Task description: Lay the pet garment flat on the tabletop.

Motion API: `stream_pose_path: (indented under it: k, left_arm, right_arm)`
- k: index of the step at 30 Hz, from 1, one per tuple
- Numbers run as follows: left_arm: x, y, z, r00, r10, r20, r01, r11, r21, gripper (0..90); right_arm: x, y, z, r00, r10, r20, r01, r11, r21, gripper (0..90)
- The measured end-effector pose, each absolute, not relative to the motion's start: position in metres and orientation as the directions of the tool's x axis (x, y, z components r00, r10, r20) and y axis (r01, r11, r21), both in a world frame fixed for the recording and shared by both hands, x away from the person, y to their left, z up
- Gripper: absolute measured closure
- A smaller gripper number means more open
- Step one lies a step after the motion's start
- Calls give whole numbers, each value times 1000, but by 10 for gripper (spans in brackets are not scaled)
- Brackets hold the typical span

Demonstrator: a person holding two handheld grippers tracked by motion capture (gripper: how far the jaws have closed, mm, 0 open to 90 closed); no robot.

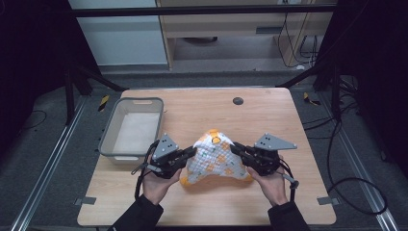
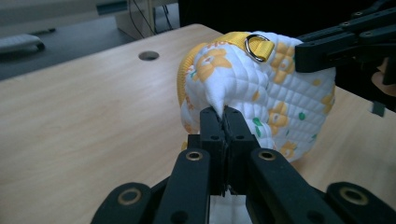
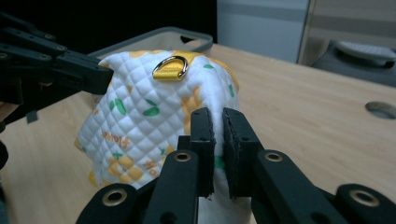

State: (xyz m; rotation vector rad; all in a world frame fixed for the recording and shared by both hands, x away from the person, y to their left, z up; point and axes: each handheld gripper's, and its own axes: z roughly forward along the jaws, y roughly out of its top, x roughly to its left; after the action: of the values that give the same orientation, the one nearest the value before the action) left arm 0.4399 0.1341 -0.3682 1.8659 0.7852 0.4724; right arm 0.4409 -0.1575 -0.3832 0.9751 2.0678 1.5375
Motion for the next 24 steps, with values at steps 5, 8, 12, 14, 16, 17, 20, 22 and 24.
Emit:
stream_pose_path:
  k: [5,8,12,14,16,17,20,22,24]
  left_arm:
    - [476,125,-356,641,767,-30,308,-222,925,881]
    - [507,119,-360,582,810,-73,347,-166,923,866]
    - [542,116,-376,481,872,-95,403,-124,907,597]
    - [545,123,-381,468,876,-118,416,-100,904,494]
    - [540,128,-384,467,880,-90,401,-120,908,448]
    - [536,132,-384,473,877,-82,395,-127,910,432]
    - [525,142,-384,487,870,-69,383,-142,913,395]
    - [517,149,-383,497,866,-46,376,-167,911,375]
    - [509,156,-384,509,860,-36,380,-187,906,362]
  right_arm:
    - [474,-151,-372,-616,781,102,293,107,950,824]
    - [510,-143,-379,-541,834,109,314,80,946,793]
    - [547,-139,-398,-421,905,53,351,109,930,650]
    - [550,-141,-402,-404,914,29,355,128,926,612]
    - [546,-145,-401,-416,909,-2,341,158,927,579]
    - [543,-147,-400,-424,906,-14,335,171,926,567]
    - [530,-156,-393,-449,893,-33,317,194,928,534]
    - [520,-163,-387,-478,878,-31,310,202,929,506]
    - [511,-168,-383,-498,865,-54,298,229,927,483]
